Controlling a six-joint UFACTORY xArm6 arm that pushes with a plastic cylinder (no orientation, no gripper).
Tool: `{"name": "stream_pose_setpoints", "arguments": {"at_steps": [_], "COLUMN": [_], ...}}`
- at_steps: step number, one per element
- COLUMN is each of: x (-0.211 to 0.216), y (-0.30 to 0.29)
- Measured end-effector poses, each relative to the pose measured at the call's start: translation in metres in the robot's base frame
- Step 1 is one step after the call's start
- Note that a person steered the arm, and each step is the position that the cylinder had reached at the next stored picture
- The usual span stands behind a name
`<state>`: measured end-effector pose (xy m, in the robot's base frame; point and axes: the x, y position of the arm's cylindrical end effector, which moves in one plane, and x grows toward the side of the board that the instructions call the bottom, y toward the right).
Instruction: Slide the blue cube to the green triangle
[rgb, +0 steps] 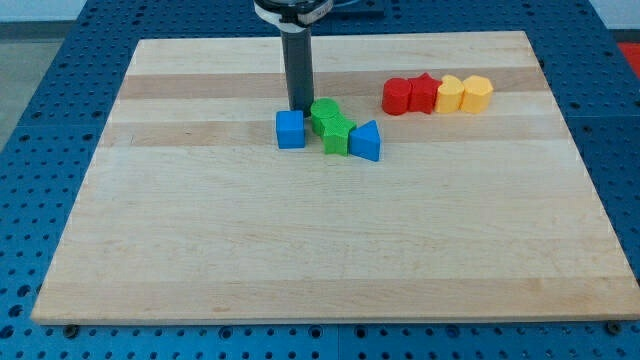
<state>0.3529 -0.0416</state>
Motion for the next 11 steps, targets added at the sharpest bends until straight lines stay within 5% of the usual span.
{"name": "stream_pose_setpoints", "arguments": {"at_steps": [3,5,11], "x": [-0.022,0.012,0.025], "y": [-0.039,-0.071,-0.025]}}
